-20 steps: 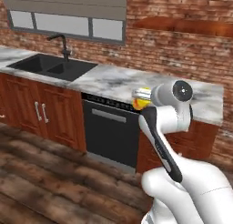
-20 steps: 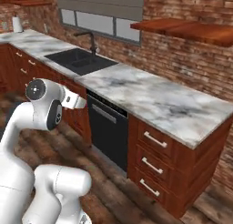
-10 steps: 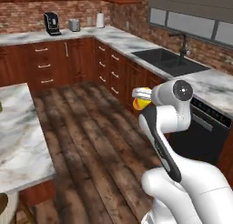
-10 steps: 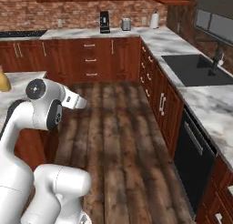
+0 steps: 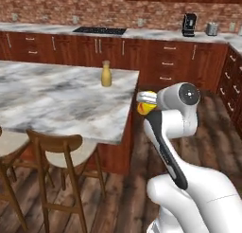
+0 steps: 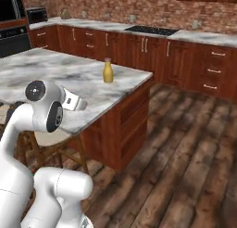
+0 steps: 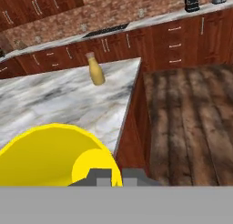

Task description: Place the pitcher and cup on the dining counter for serving.

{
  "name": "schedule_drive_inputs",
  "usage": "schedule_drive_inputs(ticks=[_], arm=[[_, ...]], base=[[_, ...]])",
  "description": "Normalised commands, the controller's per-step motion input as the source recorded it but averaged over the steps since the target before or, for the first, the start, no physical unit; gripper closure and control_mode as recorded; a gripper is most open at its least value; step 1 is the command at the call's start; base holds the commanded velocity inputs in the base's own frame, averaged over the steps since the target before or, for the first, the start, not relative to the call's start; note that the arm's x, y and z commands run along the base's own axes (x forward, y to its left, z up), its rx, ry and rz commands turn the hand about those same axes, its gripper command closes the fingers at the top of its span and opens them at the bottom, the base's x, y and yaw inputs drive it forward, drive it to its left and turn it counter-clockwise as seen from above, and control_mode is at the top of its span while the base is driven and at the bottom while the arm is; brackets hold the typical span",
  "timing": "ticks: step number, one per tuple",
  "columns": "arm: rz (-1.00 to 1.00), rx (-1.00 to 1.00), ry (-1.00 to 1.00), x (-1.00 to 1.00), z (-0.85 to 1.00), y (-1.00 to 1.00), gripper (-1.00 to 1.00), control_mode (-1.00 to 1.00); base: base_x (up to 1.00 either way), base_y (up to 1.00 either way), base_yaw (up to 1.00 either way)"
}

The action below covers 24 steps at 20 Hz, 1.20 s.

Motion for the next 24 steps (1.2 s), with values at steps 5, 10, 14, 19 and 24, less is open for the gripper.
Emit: schedule_drive_inputs(ticks=[5,10,14,19,24], arm=[[0.0,0.0,0.0,0.0,0.0,0.0,1.0,1.0],[0.0,0.0,0.0,0.0,0.0,0.0,1.0,1.0],[0.0,0.0,0.0,0.0,0.0,0.0,1.0,1.0],[0.0,0.0,0.0,0.0,0.0,0.0,1.0,1.0],[0.0,0.0,0.0,0.0,0.0,0.0,1.0,1.0]], base=[[0.45,-0.84,0.58],[0.74,-0.92,0.46],[0.51,-0.81,0.58],[0.17,-0.69,0.67],[0.04,-0.59,0.75]])
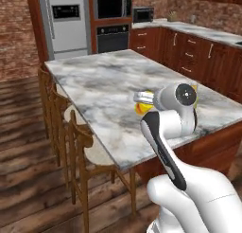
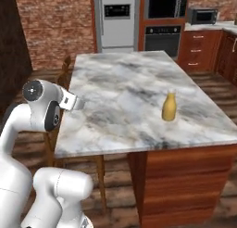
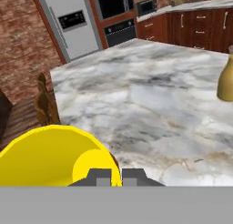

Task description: Place the pitcher and cup on the dining counter for serving.

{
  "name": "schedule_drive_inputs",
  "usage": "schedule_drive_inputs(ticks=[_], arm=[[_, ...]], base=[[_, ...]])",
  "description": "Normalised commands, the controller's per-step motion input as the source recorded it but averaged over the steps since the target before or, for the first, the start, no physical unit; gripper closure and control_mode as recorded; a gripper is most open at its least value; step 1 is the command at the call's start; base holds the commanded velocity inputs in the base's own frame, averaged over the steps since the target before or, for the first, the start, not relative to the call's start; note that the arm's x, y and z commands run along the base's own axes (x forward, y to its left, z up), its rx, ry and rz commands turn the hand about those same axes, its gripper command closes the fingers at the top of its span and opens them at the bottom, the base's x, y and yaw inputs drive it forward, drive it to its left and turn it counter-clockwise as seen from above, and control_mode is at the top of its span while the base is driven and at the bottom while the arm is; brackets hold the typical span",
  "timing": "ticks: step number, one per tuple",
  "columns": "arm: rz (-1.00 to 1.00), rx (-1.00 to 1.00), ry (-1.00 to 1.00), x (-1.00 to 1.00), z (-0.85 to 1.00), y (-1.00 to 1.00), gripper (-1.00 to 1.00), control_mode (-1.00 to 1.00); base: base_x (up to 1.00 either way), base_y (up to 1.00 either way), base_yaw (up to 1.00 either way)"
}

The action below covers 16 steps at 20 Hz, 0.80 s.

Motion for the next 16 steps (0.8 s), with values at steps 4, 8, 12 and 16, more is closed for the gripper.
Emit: schedule_drive_inputs(ticks=[4,8,12,16], arm=[[0.0,0.0,0.0,0.0,0.0,0.0,1.0,1.0],[0.0,0.0,0.0,0.0,0.0,0.0,1.0,1.0],[0.0,0.0,0.0,0.0,0.0,0.0,1.0,1.0],[0.0,0.0,0.0,0.0,0.0,0.0,1.0,1.0]], base=[[0.02,-0.79,0.63],[0.01,-0.98,0.45],[0.0,-0.99,0.29],[0.0,-0.69,0.15]])
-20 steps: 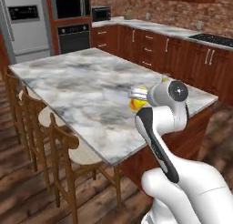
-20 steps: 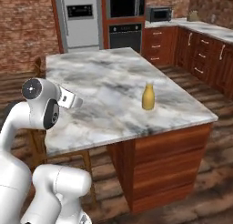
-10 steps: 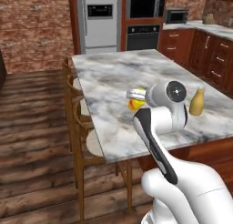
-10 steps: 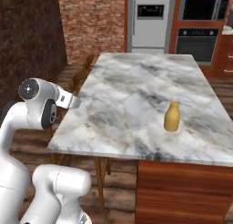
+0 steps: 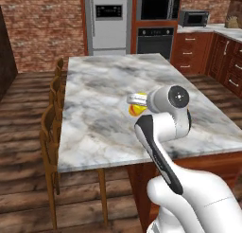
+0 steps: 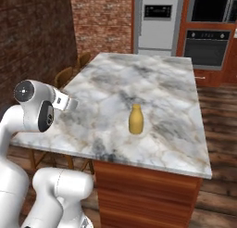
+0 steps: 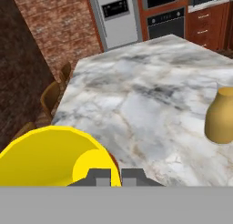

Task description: Place the pitcher and cup on the dining counter for serving.

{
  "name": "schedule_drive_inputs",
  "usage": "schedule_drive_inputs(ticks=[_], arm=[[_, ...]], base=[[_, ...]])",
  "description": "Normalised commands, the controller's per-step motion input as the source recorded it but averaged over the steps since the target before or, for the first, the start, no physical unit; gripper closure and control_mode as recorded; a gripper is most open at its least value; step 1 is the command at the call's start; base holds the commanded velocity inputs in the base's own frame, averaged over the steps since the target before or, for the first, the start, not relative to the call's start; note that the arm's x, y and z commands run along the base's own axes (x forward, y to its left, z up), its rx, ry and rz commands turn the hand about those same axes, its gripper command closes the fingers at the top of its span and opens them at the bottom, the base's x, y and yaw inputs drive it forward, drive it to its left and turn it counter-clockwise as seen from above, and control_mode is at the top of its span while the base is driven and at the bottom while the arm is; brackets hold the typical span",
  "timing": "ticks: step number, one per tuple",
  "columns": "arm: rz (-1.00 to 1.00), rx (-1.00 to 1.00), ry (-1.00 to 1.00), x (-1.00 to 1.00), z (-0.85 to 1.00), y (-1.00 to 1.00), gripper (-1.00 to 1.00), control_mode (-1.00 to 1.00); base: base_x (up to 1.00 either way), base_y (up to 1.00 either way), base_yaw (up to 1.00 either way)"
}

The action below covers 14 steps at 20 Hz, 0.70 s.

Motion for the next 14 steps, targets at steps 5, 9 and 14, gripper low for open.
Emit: schedule_drive_inputs(ticks=[5,9,14], arm=[[0.0,0.0,0.0,0.0,0.0,0.0,1.0,1.0],[0.0,0.0,0.04,0.05,0.0,0.0,1.0,-1.0],[0.0,0.06,0.34,0.23,0.0,-0.01,1.0,-1.0]], base=[[0.0,-0.06,0.01],[0.03,0.01,0.0],[0.0,0.0,0.0]])
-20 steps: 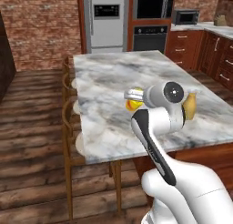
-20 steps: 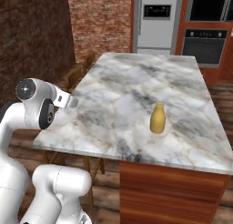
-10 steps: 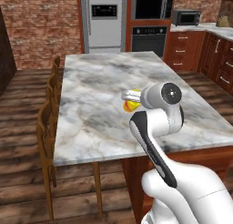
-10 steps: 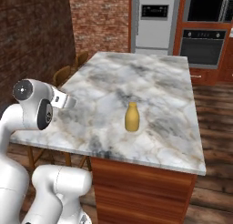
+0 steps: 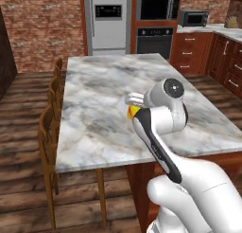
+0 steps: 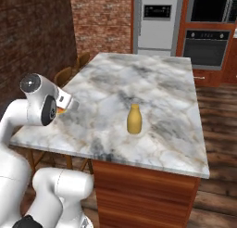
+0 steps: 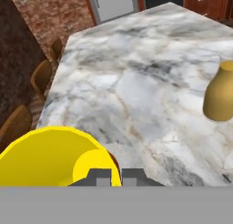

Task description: Place the pitcher and cup on the dining counter for serving.

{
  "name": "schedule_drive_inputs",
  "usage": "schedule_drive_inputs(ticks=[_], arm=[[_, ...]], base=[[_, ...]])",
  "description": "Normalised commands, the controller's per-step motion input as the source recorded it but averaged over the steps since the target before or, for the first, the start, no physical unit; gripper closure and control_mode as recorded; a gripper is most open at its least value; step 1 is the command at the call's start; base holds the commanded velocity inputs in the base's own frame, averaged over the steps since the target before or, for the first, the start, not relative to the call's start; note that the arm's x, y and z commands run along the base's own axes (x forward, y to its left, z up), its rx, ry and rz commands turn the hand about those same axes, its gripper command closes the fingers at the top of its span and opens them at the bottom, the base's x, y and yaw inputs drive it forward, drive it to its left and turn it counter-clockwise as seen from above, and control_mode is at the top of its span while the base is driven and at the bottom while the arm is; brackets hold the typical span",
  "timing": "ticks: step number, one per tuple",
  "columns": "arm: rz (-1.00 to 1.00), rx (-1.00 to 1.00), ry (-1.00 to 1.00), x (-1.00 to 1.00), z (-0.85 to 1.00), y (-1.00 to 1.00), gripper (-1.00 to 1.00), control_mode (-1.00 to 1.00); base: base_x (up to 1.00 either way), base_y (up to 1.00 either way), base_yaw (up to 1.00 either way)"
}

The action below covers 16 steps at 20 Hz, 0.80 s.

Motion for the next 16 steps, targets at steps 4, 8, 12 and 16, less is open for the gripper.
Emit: schedule_drive_inputs(ticks=[4,8,12,16], arm=[[0.0,0.11,0.47,0.34,-0.14,-0.19,1.0,-1.0],[-0.03,0.03,0.33,0.43,-0.21,-0.12,1.0,-1.0],[-0.07,0.0,0.08,0.16,-0.22,0.0,1.0,-1.0],[-0.13,0.0,0.01,0.36,-0.71,0.0,1.0,-1.0]], base=[[0.0,0.0,0.0],[0.0,0.0,0.0],[0.0,0.0,0.0],[0.0,0.0,0.0]])
